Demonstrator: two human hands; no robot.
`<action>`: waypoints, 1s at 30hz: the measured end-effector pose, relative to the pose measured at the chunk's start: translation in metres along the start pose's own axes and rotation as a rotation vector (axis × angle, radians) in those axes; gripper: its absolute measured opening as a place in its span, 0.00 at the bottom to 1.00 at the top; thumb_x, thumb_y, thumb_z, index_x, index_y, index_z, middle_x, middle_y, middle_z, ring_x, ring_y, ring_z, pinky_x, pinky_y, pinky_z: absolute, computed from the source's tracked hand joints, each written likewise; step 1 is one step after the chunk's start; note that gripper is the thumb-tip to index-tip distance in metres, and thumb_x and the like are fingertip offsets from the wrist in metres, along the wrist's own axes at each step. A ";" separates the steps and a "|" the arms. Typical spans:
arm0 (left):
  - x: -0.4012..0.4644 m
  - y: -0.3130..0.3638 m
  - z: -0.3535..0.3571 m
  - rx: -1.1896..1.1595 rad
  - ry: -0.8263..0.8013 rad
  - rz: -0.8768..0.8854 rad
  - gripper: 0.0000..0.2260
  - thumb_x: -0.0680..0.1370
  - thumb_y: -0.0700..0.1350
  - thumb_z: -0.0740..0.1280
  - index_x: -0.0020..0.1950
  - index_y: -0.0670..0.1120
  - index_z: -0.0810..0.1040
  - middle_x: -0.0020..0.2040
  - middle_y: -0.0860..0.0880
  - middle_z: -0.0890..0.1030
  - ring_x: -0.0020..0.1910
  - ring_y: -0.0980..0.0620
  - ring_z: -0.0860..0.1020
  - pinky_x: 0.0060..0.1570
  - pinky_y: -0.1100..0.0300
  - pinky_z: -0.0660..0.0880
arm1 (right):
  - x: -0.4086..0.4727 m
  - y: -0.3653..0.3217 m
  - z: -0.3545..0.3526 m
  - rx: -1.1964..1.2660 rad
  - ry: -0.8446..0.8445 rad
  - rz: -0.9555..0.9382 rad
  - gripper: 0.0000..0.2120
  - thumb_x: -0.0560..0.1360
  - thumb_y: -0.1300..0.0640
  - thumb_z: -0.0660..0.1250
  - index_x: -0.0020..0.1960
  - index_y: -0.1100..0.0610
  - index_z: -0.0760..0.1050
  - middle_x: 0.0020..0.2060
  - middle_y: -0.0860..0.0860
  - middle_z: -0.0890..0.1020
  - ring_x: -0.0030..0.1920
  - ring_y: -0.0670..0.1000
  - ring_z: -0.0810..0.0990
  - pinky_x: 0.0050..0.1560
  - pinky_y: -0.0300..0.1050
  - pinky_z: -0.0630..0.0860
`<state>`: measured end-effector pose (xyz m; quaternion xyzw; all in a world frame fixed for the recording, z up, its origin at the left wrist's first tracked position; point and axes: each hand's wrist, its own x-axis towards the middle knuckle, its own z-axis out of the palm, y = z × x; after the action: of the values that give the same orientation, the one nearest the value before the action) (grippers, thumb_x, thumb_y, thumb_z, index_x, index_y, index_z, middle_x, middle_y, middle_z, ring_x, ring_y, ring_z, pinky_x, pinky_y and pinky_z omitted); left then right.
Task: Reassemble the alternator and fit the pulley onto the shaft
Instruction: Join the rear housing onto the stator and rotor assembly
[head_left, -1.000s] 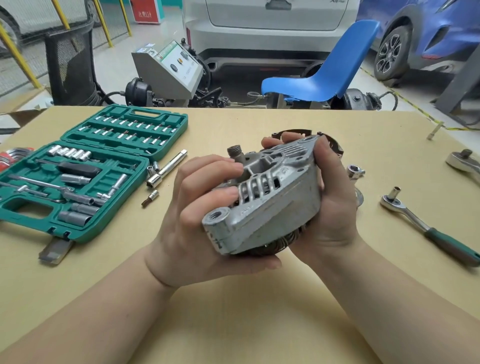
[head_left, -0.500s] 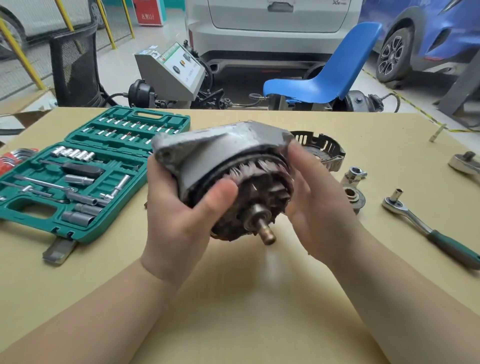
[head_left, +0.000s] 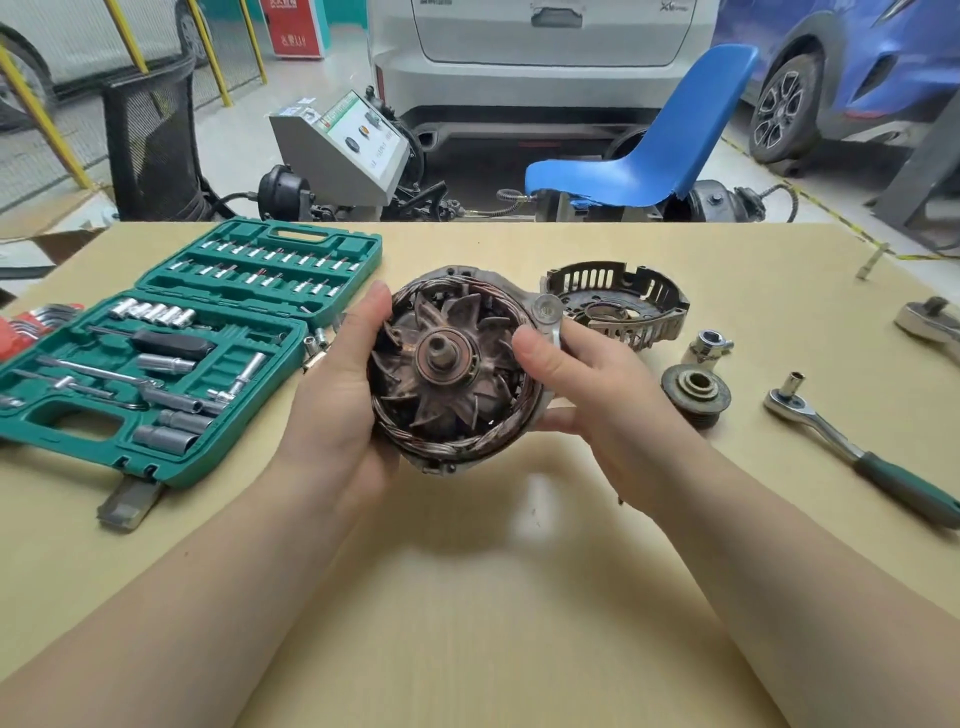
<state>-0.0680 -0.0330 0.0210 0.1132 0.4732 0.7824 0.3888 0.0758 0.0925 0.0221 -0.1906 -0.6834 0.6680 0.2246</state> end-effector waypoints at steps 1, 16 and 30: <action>0.001 0.001 0.000 -0.002 0.006 -0.012 0.24 0.83 0.60 0.67 0.67 0.41 0.84 0.62 0.41 0.87 0.62 0.41 0.86 0.62 0.47 0.83 | 0.000 0.001 0.000 0.008 -0.002 0.012 0.21 0.78 0.44 0.70 0.67 0.51 0.78 0.57 0.51 0.86 0.56 0.55 0.86 0.58 0.65 0.82; 0.009 0.000 -0.004 -0.002 0.047 -0.070 0.17 0.82 0.56 0.71 0.57 0.43 0.88 0.55 0.41 0.89 0.51 0.41 0.89 0.47 0.46 0.87 | 0.007 0.020 0.006 0.170 0.034 0.213 0.15 0.74 0.41 0.73 0.55 0.49 0.86 0.51 0.55 0.88 0.46 0.56 0.88 0.49 0.60 0.85; 0.013 0.003 -0.011 0.235 0.040 -0.064 0.14 0.80 0.61 0.71 0.46 0.54 0.92 0.53 0.46 0.90 0.50 0.45 0.90 0.46 0.54 0.84 | 0.008 0.021 0.008 0.250 0.049 0.260 0.12 0.73 0.42 0.74 0.52 0.48 0.87 0.51 0.57 0.88 0.45 0.57 0.88 0.48 0.59 0.85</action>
<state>-0.0837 -0.0315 0.0154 0.1272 0.5725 0.7108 0.3884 0.0645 0.0911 0.0018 -0.2640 -0.5590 0.7663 0.1748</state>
